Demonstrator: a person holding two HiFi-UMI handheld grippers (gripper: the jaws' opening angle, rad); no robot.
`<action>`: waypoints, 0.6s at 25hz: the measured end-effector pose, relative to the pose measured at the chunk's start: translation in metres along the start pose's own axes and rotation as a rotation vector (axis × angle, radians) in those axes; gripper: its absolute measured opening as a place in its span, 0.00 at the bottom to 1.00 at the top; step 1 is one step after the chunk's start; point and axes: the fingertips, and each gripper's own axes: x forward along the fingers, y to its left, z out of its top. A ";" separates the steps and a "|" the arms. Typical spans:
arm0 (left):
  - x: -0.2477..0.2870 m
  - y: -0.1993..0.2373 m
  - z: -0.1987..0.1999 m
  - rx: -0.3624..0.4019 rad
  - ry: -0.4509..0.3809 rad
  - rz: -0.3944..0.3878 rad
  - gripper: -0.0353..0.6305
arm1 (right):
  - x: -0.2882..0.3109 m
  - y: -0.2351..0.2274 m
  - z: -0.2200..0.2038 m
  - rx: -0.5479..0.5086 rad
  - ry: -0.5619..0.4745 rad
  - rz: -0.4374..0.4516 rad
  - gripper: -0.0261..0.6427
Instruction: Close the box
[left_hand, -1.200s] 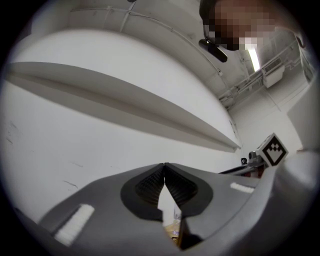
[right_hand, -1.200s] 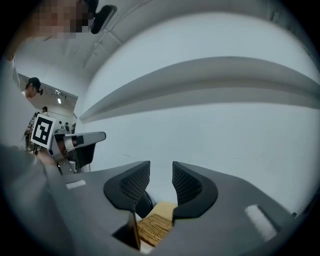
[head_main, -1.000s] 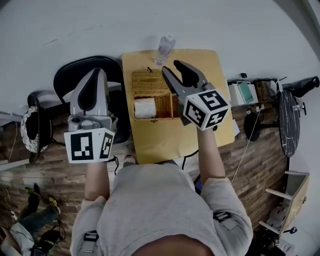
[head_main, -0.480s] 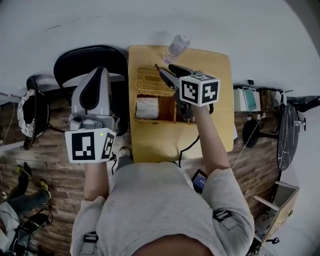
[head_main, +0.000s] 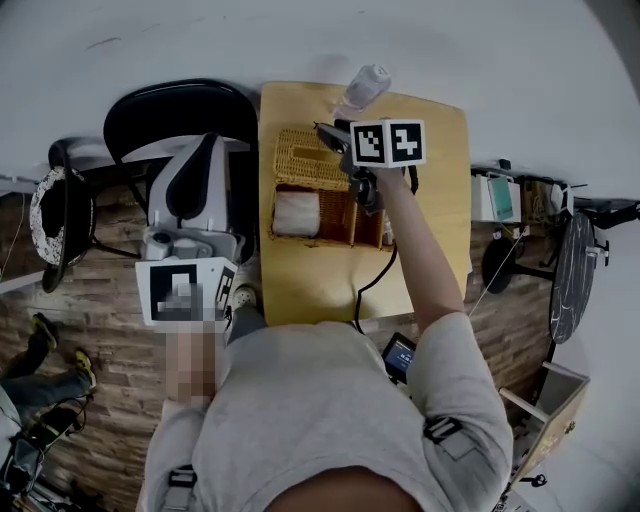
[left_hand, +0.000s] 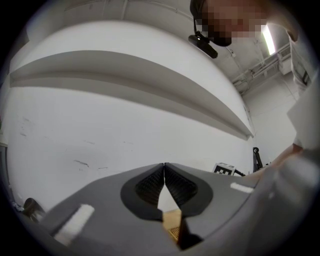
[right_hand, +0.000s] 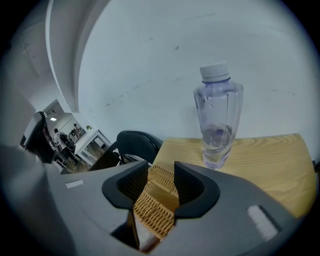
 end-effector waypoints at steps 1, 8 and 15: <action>0.001 0.000 -0.002 0.001 0.003 -0.003 0.14 | 0.005 -0.004 -0.001 0.010 0.015 -0.004 0.26; 0.005 -0.001 -0.012 -0.007 0.020 -0.008 0.14 | 0.032 -0.025 -0.009 0.042 0.104 -0.050 0.26; 0.009 0.003 -0.020 -0.017 0.033 -0.003 0.14 | 0.054 -0.035 -0.013 0.043 0.172 -0.080 0.26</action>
